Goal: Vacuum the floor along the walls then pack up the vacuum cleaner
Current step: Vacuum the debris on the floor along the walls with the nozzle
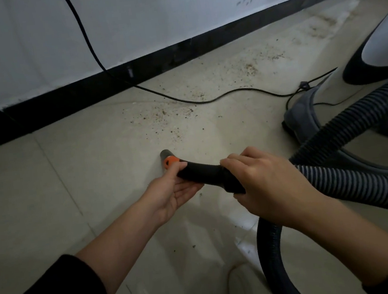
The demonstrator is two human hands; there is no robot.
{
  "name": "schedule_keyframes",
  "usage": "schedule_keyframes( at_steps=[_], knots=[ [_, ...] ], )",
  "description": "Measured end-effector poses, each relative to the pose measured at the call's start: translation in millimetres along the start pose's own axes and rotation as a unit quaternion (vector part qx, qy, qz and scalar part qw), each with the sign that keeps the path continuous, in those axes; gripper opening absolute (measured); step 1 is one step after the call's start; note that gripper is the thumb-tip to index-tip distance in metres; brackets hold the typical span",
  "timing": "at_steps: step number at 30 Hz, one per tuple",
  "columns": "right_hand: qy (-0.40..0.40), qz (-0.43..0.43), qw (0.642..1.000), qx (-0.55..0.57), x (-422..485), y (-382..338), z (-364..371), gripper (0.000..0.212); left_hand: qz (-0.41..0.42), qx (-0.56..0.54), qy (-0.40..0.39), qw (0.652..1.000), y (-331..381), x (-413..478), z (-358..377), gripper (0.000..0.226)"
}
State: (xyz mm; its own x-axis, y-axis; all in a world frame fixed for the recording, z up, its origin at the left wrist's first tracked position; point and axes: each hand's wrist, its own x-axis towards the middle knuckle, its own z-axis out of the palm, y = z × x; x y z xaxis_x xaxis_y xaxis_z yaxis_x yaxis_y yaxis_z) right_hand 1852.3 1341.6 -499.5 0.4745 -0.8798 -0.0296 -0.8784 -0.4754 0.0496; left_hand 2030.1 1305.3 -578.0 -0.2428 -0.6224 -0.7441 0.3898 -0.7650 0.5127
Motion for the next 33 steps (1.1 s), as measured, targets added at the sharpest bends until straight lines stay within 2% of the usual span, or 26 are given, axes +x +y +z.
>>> schedule_keyframes(
  at_steps=[6,11,18,22,33],
  knots=[
    [-0.010,0.019,1.000,-0.005,-5,6,-4,0.030,-0.006,0.009,-0.024,1.000,-2,4,9,0.035],
    [-0.022,0.033,0.999,-0.004,-9,11,-9,0.031,-0.010,-0.001,-0.029,1.000,-6,9,17,0.029],
    [-0.034,0.048,0.998,-0.010,-18,20,-16,0.034,-0.020,-0.001,-0.053,0.998,-12,14,32,0.035],
    [-0.040,0.055,0.998,-0.015,-18,23,-17,0.031,-0.016,-0.003,-0.056,0.998,-14,18,37,0.031],
    [0.003,0.059,0.998,-0.030,-13,37,-18,0.033,-0.015,-0.002,-0.073,0.997,-10,33,54,0.037]
  ],
)
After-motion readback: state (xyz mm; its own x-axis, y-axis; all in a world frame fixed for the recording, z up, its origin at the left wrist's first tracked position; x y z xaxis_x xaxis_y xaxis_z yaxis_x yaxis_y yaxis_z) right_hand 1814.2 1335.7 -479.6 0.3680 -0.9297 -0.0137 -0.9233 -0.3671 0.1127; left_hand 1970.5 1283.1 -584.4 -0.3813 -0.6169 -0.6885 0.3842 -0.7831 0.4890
